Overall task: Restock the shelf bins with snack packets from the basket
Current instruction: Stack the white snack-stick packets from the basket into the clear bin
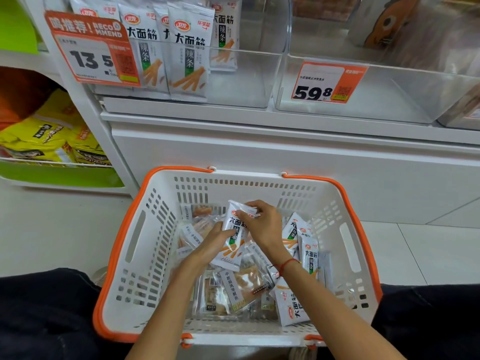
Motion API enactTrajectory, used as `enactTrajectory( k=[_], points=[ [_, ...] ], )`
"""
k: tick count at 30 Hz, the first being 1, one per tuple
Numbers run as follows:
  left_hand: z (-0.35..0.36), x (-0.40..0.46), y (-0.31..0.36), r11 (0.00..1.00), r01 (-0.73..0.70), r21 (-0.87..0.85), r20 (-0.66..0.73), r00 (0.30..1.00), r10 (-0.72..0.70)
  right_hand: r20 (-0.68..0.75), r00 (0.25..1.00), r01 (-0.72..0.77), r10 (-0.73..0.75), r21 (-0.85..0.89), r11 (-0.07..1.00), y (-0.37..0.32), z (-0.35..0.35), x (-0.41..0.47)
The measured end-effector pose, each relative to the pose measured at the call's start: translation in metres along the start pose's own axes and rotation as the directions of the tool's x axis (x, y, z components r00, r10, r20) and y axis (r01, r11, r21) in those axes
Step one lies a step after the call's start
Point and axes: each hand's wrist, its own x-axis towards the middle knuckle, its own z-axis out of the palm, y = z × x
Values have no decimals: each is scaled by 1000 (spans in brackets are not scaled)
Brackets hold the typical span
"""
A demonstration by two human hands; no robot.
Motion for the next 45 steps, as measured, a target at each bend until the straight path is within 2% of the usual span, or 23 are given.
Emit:
enactTrajectory(
  k=[2, 3, 4, 5, 7, 8, 9, 14, 16, 19, 22, 25, 28, 30, 33, 36, 42, 43, 45],
  points=[
    [-4, 0, 1, 999, -30, -16, -43, 999, 29, 20, 996, -80, 85, -185, 979, -1, -5, 5],
    [-6, 0, 2, 998, -42, -47, -69, 997, 39, 95, 980, -150, 172, -203, 968, -2, -10, 9],
    [-8, 1, 3, 996, -48, -77, -84, 996, 42, 221, 937, -242, 271, -151, 959, -6, -17, 11],
    [-10, 1, 7, 991, -61, -115, -96, 994, 50, 379, 861, -341, 338, -62, 938, -12, -25, 12],
    [-10, -4, 18, 979, -87, -184, -122, 990, 65, 637, 694, -448, 335, 18, 894, -29, -35, 9],
    [-9, -6, 22, 972, -99, -212, -143, 987, 70, 690, 662, -424, 292, 23, 906, -38, -36, 5],
    [-8, -6, 26, 967, -103, -235, -160, 985, 66, 705, 667, -367, 239, 33, 930, -47, -36, 3],
    [-10, -19, 53, 949, -158, -272, -228, 969, 96, 513, 858, -3, -22, 48, 999, -70, -26, 9],
    [-14, -29, 70, 933, -243, -264, -256, 951, 175, 480, 866, 83, -138, 134, 987, -76, -30, 12],
    [-23, -48, 97, 912, -402, -88, -292, 885, 362, 387, 866, 244, -316, 224, 944, -85, -42, 19],
    [-34, -64, 116, 863, -501, 67, -228, 834, 502, 270, 842, 414, -466, 229, 881, -102, -57, 20],
    [-46, -78, 133, 774, -595, 217, -201, 748, 632, 170, 786, 558, -594, 219, 800, -122, -70, 20],
    [-51, -96, 157, 650, -659, 378, -241, 608, 757, 64, 709, 684, -702, 183, 707, -144, -76, 21],
    [-51, -109, 173, 572, -692, 440, -281, 499, 820, -35, 651, 758, -758, 80, 648, -162, -81, 21],
    [-56, -119, 197, 382, -751, 538, -280, 268, 922, -164, 548, 823, -820, -72, 564, -188, -88, 25],
    [-63, -118, 225, 264, -710, 652, -254, 124, 959, -197, 497, 841, -845, -130, 525, -210, -94, 38],
    [-73, -113, 289, 195, -640, 743, -231, 28, 973, -323, 448, 821, -834, -220, 527, -251, -105, 75],
    [-76, -111, 299, 207, -627, 751, -234, 40, 971, -324, 463, 805, -825, -236, 545, -257, -104, 82],
    [-83, -102, 315, 271, -586, 764, -260, 104, 960, -281, 552, 744, -785, -259, 616, -267, -101, 95]
  ],
)
